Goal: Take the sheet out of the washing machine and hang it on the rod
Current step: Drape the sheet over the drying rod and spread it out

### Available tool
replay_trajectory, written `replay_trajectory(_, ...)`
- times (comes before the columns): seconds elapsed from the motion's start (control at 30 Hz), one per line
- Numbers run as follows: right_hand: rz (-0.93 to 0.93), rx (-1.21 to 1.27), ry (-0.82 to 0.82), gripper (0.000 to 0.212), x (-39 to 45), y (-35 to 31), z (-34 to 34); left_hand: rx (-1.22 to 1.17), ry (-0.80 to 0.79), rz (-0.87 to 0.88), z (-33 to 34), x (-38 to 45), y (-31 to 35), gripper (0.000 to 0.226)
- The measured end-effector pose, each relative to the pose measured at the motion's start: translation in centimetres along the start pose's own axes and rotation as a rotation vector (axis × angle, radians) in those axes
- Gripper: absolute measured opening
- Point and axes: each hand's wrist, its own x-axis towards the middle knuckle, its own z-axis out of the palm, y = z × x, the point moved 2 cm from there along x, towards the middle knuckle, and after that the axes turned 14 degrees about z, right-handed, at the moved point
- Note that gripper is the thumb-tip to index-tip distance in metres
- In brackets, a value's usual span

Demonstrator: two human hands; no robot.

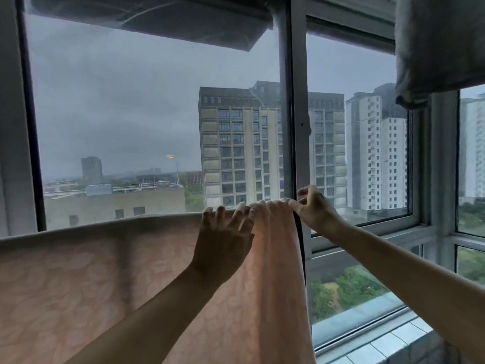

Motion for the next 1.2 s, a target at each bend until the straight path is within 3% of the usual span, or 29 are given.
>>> replay_trajectory(0.17, 0.176, 0.2, -0.189, 0.04, 0.3, 0.2, 0.5, 0.011, -0.02, -0.013, 0.7, 0.3, 0.3, 0.049)
replay_trajectory(0.27, 0.161, 0.191, -0.232, 0.057, 0.1, -0.3, 0.9, 0.007, -0.038, -0.017, 0.8, 0.1, 0.2, 0.05)
replay_trajectory(0.33, 0.109, 0.2, -0.21, 0.058, -0.3, -0.8, 1.1, 0.011, -0.036, -0.023, 0.7, 0.1, 0.1, 0.05)
replay_trajectory(0.57, -0.189, 0.039, -0.051, 0.012, -0.9, -4.0, 0.9, 0.027, 0.01, -0.017, 0.2, -0.1, 0.1, 0.049)
replay_trajectory(0.73, -0.137, 0.119, 0.227, 0.017, 3.6, -2.3, -3.3, 0.032, -0.039, -0.027, 0.1, -0.4, 0.1, 0.05)
replay_trajectory(0.87, -0.162, -0.074, 0.094, 0.016, 4.0, 0.7, -1.5, 0.002, -0.092, -0.055, 0.0, 0.4, 0.4, 0.05)
replay_trajectory(1.0, -0.119, 0.164, 0.137, 0.014, 4.2, 1.5, -2.5, 0.003, -0.136, -0.067, 0.1, 1.1, 0.6, 0.05)
replay_trajectory(1.2, -0.003, 0.163, 0.042, 0.012, 4.5, 3.3, -2.9, -0.05, -0.117, -0.043, 0.6, 3.4, 2.5, 0.045)
